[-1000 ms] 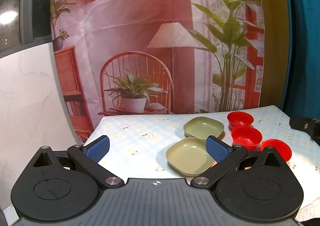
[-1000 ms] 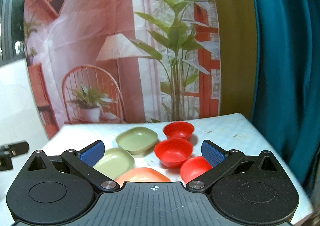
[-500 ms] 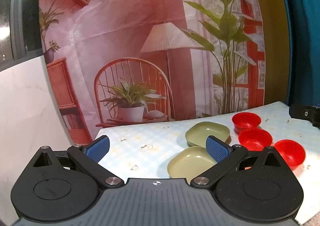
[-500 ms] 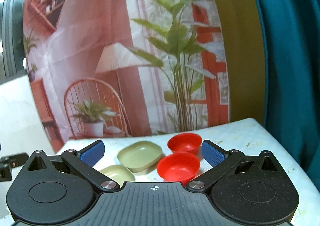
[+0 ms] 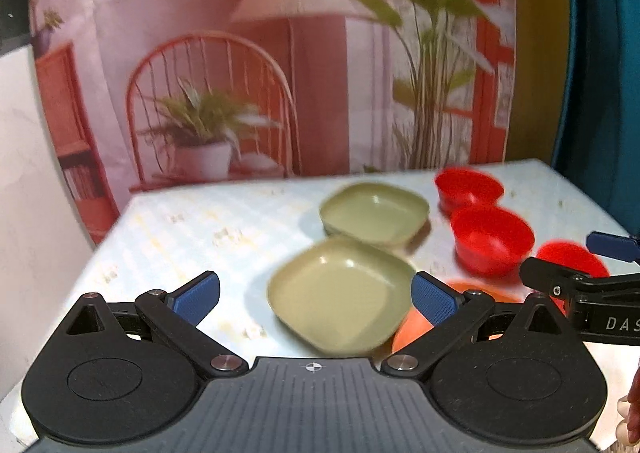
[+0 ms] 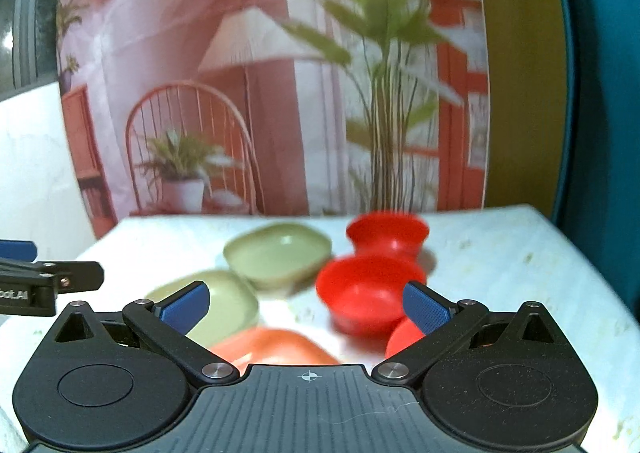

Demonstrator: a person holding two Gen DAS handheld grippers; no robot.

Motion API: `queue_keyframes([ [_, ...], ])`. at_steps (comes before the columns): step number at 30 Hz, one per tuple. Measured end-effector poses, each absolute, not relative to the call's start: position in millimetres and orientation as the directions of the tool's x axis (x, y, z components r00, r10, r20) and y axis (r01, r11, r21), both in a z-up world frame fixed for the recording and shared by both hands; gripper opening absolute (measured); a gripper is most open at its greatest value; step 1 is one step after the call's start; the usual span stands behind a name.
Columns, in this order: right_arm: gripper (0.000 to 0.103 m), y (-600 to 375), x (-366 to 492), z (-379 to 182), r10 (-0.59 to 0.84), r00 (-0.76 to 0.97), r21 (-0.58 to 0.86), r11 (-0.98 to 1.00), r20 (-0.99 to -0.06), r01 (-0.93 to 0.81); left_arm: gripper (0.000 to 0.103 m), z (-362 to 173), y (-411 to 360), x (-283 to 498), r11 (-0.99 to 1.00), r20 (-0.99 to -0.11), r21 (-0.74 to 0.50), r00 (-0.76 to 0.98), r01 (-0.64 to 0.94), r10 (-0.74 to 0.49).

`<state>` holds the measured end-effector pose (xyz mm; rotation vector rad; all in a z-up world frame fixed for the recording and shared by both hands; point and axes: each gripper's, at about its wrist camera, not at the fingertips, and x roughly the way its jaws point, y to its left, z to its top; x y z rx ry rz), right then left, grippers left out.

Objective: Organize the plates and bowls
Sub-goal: 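Move the left gripper down toward the rim of the orange plate, then close the left gripper on the orange plate rim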

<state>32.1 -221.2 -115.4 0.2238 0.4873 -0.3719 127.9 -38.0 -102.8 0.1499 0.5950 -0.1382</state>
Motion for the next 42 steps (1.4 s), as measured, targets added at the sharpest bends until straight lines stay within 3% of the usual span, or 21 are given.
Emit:
queue_keyframes([
  [5, 0.079, -217, 31, -137, -0.261, 0.808, 0.107, 0.923, -0.528, 0.369, 0.096, -131, -37, 142, 0.98, -0.667, 0.046, 0.736, 0.193, -0.114],
  [11, 0.063, -217, 30, -156, -0.217, 0.788, 0.118, 0.932, -0.576, 0.343, 0.089, -158, -38, 151, 0.977, -0.742, -0.015, 0.652, 0.214, -0.154],
  [24, 0.058, -234, 32, -185, -0.212, 0.727, 0.162, 0.899, -0.653, 0.408, 0.081, -188, -44, 165, 0.961, -0.81, -0.118, 0.536, 0.248, -0.238],
  [26, 0.055, -236, 32, -189, -0.208, 0.719, 0.171, 0.893, -0.664, 0.416, 0.077, -192, -44, 166, 0.957, -0.813, -0.141, 0.522, 0.252, -0.257],
  [28, 0.051, -238, 33, -193, -0.208, 0.711, 0.177, 0.887, -0.672, 0.426, 0.065, -198, -41, 168, 0.94, -0.803, -0.211, 0.5, 0.269, -0.323],
  [31, 0.039, -240, 34, -198, -0.2, 0.698, 0.187, 0.88, -0.687, 0.436, 0.065, -200, -37, 167, 0.929, -0.781, -0.259, 0.508, 0.265, -0.363],
  [34, 0.035, -242, 33, -200, -0.196, 0.698, 0.196, 0.876, -0.689, 0.44, 0.062, -200, -40, 166, 0.93, -0.779, -0.25, 0.514, 0.271, -0.359],
  [35, 0.034, -242, 32, -200, -0.196, 0.698, 0.198, 0.876, -0.688, 0.44, 0.059, -201, -41, 166, 0.93, -0.778, -0.242, 0.517, 0.276, -0.356],
  [37, 0.032, -241, 32, -200, -0.194, 0.701, 0.203, 0.874, -0.687, 0.441, 0.038, -200, -43, 164, 0.924, -0.776, -0.242, 0.513, 0.295, -0.367],
  [39, 0.029, -242, 31, -200, -0.192, 0.703, 0.207, 0.874, -0.685, 0.44, 0.024, -199, -42, 162, 0.905, -0.764, -0.273, 0.498, 0.326, -0.41],
  [42, 0.024, -242, 29, -198, -0.193, 0.709, 0.212, 0.872, -0.679, 0.441, 0.024, -197, -46, 158, 0.911, -0.767, -0.231, 0.513, 0.341, -0.386],
])
